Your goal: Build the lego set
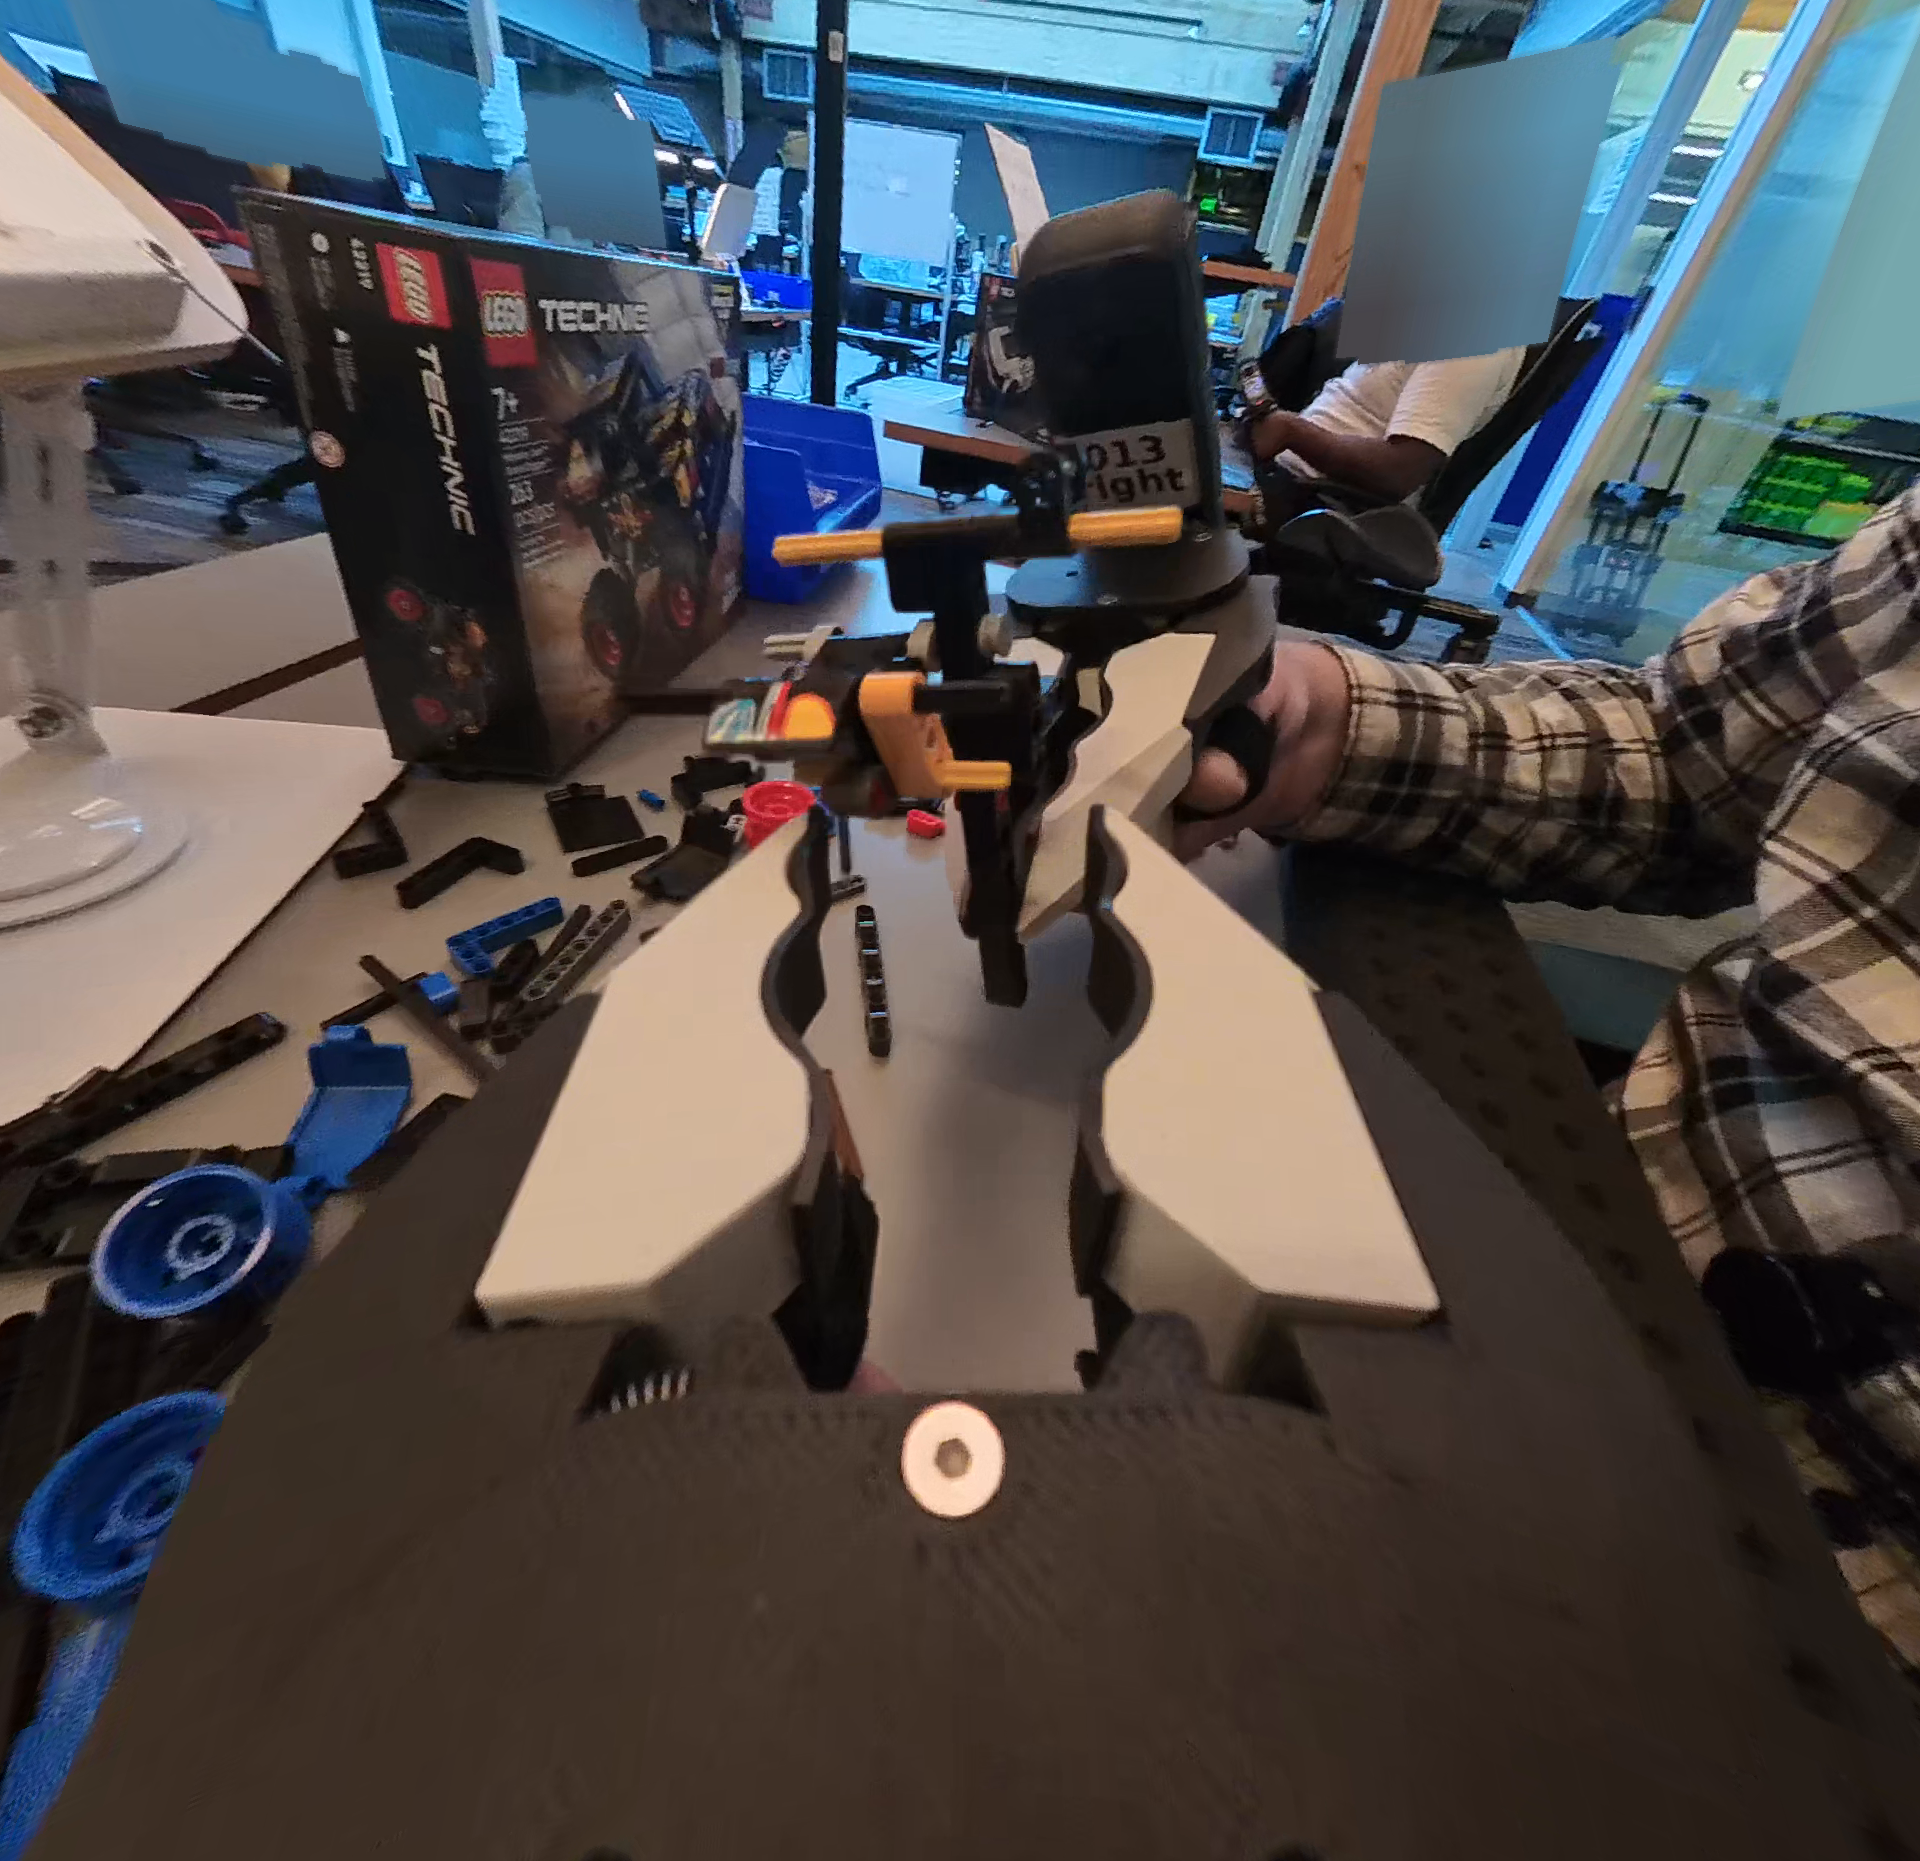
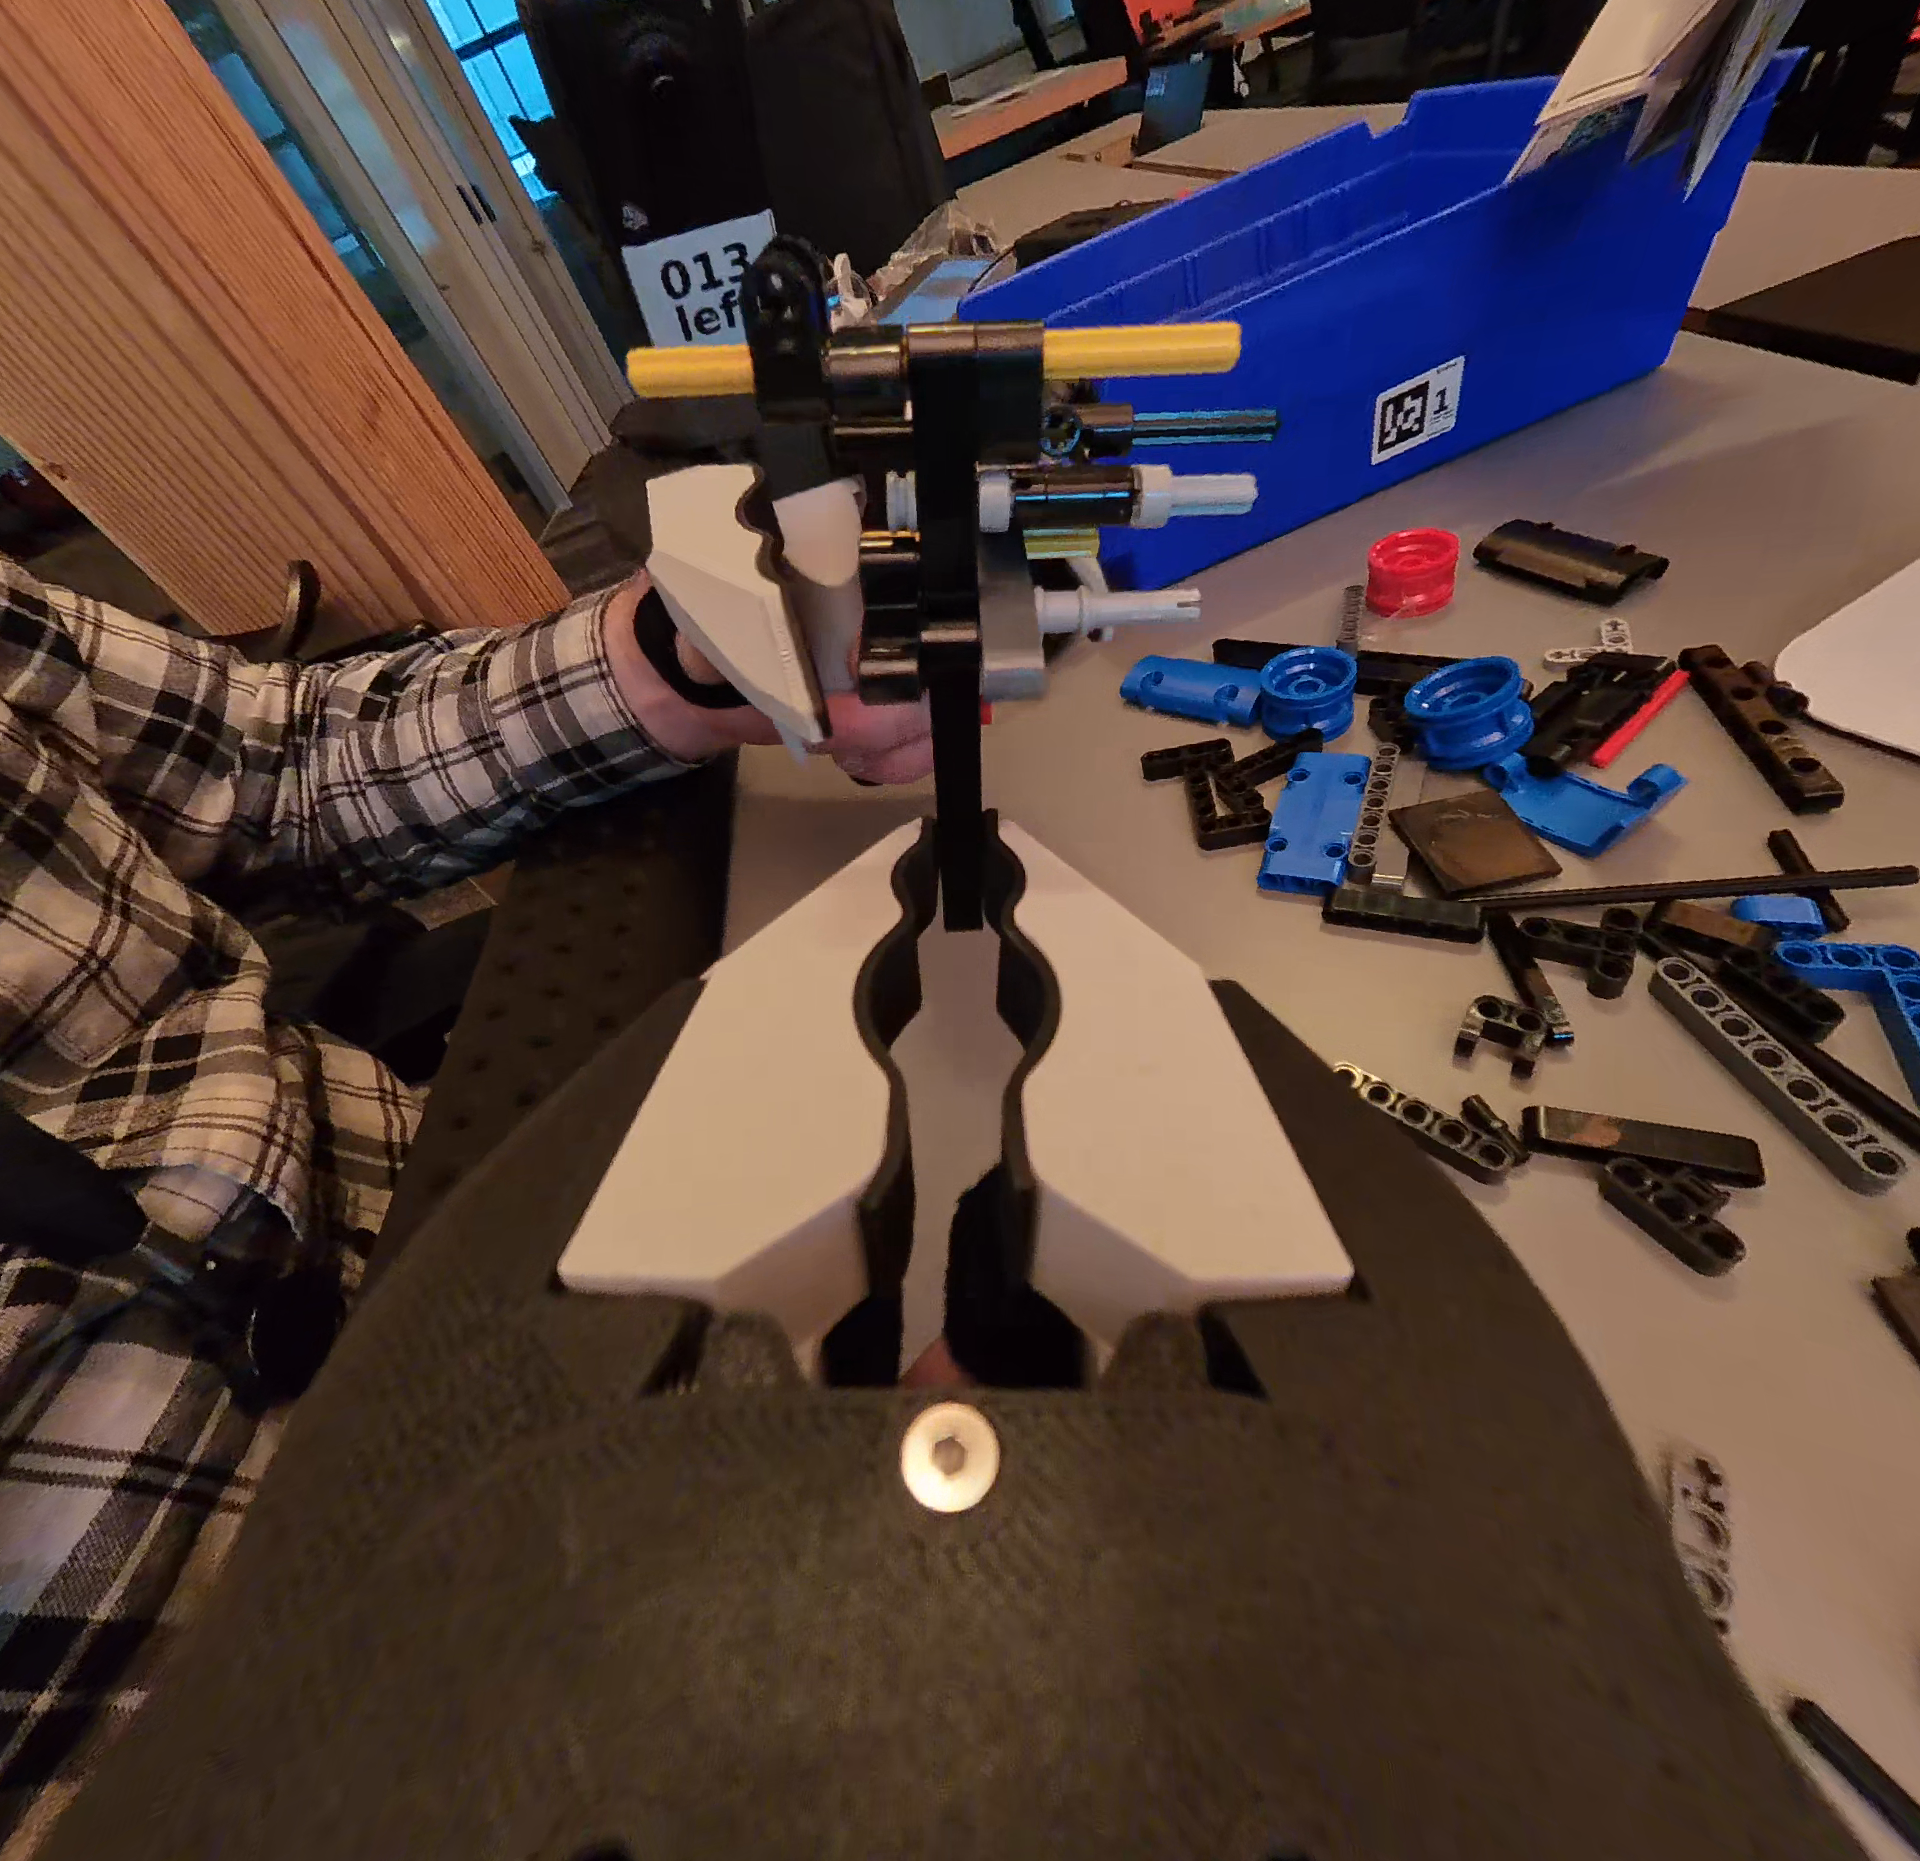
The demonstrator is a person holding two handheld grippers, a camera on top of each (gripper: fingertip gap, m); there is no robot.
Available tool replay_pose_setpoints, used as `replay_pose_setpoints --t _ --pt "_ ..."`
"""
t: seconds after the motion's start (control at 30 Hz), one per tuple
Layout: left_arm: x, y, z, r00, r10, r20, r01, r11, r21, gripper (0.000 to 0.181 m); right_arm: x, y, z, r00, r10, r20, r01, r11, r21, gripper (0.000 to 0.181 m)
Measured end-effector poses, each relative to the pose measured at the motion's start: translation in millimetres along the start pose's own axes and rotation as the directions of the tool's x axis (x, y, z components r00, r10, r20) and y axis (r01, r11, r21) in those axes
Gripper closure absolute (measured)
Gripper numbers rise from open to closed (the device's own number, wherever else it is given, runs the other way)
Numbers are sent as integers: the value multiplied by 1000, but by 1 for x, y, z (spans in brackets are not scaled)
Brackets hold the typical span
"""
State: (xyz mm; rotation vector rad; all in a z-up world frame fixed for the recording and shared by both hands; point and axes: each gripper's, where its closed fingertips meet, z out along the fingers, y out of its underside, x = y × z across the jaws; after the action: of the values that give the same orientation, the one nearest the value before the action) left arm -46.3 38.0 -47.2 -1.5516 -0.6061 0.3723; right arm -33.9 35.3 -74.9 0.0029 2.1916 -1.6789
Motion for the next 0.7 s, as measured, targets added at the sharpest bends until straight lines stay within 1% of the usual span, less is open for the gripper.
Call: replay_pose_setpoints --t 0.17,0.27,0.4,0.43,0.47,0.57,0.6,0.63,0.7 --pt "5 5 5 1000 -5 -24 5 1000 -25 137 -5 2 6 1000 6 14 -6 1000 -6 176" --pt "7 6 7 999 -10 -34 9 1000 -28 145 -6 2 8 1000 9 17 -9 1000 -7 176" --pt "8 7 8 999 -14 -41 13 999 -31 163 -6 1 10 1000 17 9 -17 1000 2 176" --pt "8 6 8 999 -16 -43 15 1000 -23 164 -6 0 10 1000 23 11 -23 1000 9 176" --pt "7 6 7 999 -21 -39 20 1000 -21 163 -5 -1 9 1000 29 11 -29 999 13 176" --pt "-1 4 3 1000 -25 -2 25 1000 -16 148 1 -1 7 999 26 -21 -26 1000 10 176" --pt "-3 2 0 1000 -17 8 17 1000 -10 148 2 -2 5 999 21 -32 -20 1000 7 176" --pt "-5 4 -1 1000 9 25 -9 999 -31 148 4 -3 3 999 6 -50 -6 1000 -1 176" --pt "-13 15 -1 985 139 103 -126 984 -124 143 7 -2 -1 997 -27 -71 24 999 -37 176"
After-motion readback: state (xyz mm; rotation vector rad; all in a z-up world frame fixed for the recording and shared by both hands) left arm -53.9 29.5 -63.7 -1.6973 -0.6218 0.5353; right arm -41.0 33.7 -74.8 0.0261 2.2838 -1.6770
